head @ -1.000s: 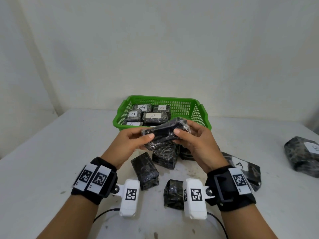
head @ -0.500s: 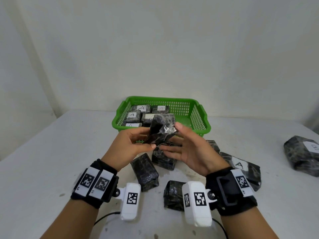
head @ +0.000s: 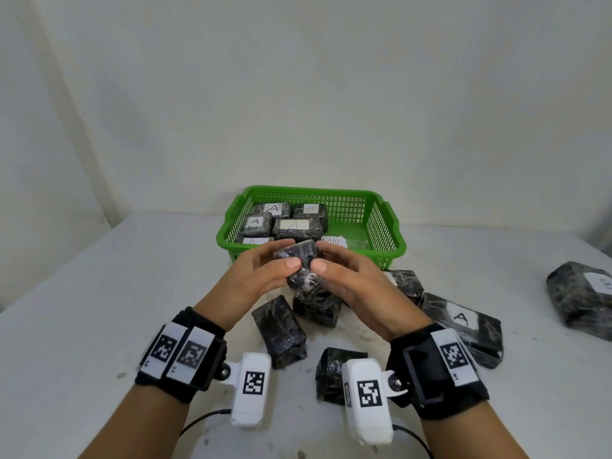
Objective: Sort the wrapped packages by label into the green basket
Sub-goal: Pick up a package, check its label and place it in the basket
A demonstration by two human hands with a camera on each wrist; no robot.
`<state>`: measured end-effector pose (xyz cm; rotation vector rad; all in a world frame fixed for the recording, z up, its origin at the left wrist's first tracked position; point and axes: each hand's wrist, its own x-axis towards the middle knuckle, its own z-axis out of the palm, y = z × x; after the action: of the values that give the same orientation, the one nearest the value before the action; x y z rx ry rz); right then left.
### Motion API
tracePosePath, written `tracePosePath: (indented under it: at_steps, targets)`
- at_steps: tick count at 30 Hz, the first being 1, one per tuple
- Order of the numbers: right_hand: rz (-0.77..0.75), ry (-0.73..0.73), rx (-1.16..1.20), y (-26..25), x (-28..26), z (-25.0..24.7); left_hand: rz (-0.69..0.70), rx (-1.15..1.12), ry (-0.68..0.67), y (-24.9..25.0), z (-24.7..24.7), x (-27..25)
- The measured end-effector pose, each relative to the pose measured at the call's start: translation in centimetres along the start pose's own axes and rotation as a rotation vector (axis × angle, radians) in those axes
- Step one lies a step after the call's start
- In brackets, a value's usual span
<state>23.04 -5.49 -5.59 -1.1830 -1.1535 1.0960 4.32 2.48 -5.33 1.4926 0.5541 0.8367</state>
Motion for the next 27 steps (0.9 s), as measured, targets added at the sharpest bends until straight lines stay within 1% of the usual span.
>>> tracePosePath:
  at_steps: [2, 6, 9, 11, 15, 19, 23, 27]
  targets:
    - [0.002, 0.017, 0.001, -0.09, 0.01, 0.21, 0.008, 0.005, 0.012, 0.03, -0.1, -0.06]
    - [-0.015, 0.067, 0.017, -0.28, -0.2, -0.04, -0.017, 0.03, -0.042, 0.16, 0.13, -0.31]
    - [0.009, 0.018, 0.016, -0.2, -0.31, 0.03, 0.002, 0.024, -0.004, 0.4, 0.31, -0.2]
    - [0.023, -0.007, 0.013, -0.16, -0.29, 0.23, 0.005, -0.003, -0.003, 0.49, 0.12, -0.29]
    - [0.006, 0.017, -0.04, -0.18, -0.3, 0.1, -0.045, -0.015, -0.035, 0.65, 0.12, -0.46]
    - [0.019, -0.005, 0.02, -0.17, -0.38, 0.08, -0.034, -0.048, -0.006, 0.53, 0.05, -0.25]
    - [0.021, 0.007, 0.022, -0.07, -0.34, -0.02, -0.046, -0.029, -0.058, 0.42, -0.1, -0.4]
    - [0.043, 0.023, 0.043, -0.26, -0.4, 0.27, -0.006, -0.012, 0.016, 0.24, -0.14, -0.09]
